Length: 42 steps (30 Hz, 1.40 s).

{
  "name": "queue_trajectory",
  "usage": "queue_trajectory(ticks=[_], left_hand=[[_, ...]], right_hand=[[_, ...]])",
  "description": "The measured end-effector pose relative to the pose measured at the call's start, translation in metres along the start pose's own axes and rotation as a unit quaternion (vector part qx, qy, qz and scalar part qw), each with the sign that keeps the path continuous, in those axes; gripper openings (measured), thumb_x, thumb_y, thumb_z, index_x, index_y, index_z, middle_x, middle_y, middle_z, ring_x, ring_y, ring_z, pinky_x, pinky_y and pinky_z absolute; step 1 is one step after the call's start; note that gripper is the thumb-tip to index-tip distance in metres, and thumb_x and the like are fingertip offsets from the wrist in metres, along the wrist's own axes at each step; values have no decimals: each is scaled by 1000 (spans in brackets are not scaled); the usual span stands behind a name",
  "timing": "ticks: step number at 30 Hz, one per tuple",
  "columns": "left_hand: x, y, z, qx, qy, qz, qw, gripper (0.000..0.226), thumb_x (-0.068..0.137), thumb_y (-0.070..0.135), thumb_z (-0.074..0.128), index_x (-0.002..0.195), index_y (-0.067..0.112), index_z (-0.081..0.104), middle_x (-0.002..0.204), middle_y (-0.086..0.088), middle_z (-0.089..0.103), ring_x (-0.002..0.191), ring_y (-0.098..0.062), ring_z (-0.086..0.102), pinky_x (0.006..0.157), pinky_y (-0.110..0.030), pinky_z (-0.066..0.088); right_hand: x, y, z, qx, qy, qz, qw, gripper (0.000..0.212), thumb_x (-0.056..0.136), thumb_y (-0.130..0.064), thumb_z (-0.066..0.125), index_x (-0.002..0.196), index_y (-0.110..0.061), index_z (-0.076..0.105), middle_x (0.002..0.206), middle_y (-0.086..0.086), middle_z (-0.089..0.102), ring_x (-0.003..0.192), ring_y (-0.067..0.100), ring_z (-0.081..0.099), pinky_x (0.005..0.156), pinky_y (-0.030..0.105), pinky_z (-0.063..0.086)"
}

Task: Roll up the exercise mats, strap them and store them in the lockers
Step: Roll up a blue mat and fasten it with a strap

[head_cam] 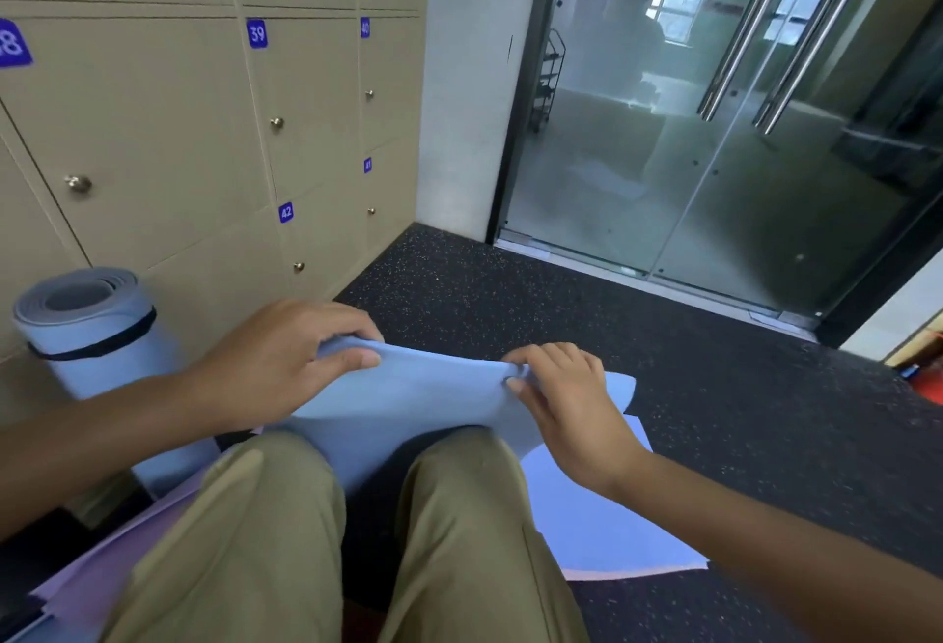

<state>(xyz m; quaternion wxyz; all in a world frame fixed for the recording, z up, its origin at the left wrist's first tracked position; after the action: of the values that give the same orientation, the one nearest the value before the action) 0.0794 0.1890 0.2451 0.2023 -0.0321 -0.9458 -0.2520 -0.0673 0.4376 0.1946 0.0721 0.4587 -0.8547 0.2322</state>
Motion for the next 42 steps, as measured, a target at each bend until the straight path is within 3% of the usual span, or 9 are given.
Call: queue_trajectory(ticks=[6, 9, 11, 16, 22, 28, 35, 38, 42], left_hand=[[1, 2, -7, 128, -34, -33, 991, 33, 85, 66, 40, 82, 38, 58, 65, 8, 59, 61, -14, 53, 61, -36, 43], [13, 18, -7, 280, -81, -44, 955, 37, 96, 66, 32, 92, 34, 51, 73, 10, 52, 71, -16, 51, 64, -35, 40], [23, 28, -8, 298, -59, -29, 952, 48, 98, 65, 17, 94, 31, 50, 82, 10, 54, 77, -18, 55, 66, -36, 44], [32, 28, -18, 210, -4, 14, 978, 48, 99, 61, 12, 85, 30, 46, 78, 7, 48, 76, -18, 50, 68, -42, 45], [-8, 45, -21, 154, -25, 11, 988, 41, 97, 64, 16, 76, 35, 36, 74, 11, 46, 75, -2, 47, 63, -35, 38], [-56, 64, -2, 100, -60, -13, 993, 48, 93, 66, 20, 79, 29, 48, 80, 10, 53, 78, -8, 52, 66, -31, 39], [-104, 82, 33, 56, -129, -47, 989, 34, 98, 57, 39, 71, 37, 43, 74, 16, 52, 77, -3, 51, 66, -25, 35], [-127, 78, 55, 36, -154, -68, 985, 34, 95, 61, 35, 70, 38, 39, 73, 15, 51, 75, -2, 50, 66, -22, 36], [-156, 70, 75, -4, -166, -91, 982, 43, 88, 70, 26, 75, 34, 47, 76, 11, 54, 74, -9, 53, 70, -32, 45]], right_hand=[[21, 3, -9, 8, -18, 4, 1000, 12, 106, -30, 52, 98, -23, 59, 91, -16, 55, 82, 6, 47, 89, 32, 39], [30, -13, -17, 50, 29, 6, 998, 11, 102, -29, 60, 99, -19, 65, 94, -12, 62, 87, 9, 53, 81, 30, 41], [37, -31, -23, 45, 63, -21, 997, 14, 100, -30, 62, 100, -17, 67, 96, -11, 64, 89, 7, 53, 79, 30, 41], [48, -68, -59, 53, 121, -72, 989, 14, 99, -33, 63, 97, -19, 66, 91, -12, 61, 82, 7, 49, 76, 27, 41], [27, -75, -79, 131, 69, -38, 988, 11, 99, -28, 64, 91, -21, 67, 84, -11, 64, 81, 6, 58, 71, 19, 44], [-38, -89, -66, 115, -30, -63, 991, 11, 100, -29, 64, 91, -22, 63, 86, -11, 58, 81, 8, 54, 71, 15, 39], [-109, -85, -30, 157, -93, 1, 983, 13, 101, -31, 61, 89, -27, 59, 85, -11, 59, 84, 14, 58, 74, 30, 48], [-128, -83, -12, 166, -110, 25, 980, 16, 99, -34, 64, 86, -26, 57, 82, -10, 58, 81, 13, 56, 71, 26, 46], [-149, -81, 5, 144, -143, 18, 979, 23, 97, -45, 62, 86, -26, 53, 84, -12, 55, 83, 10, 54, 71, 25, 44]])
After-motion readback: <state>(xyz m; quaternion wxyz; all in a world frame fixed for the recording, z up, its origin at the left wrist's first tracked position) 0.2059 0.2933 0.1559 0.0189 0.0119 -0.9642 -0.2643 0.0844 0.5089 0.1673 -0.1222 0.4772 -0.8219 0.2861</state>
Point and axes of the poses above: each hand's wrist, its own x-axis towards the middle knuckle, its own z-axis out of the palm, y = z × x, the point moved 4 cm from there along x, towards the middle knuckle
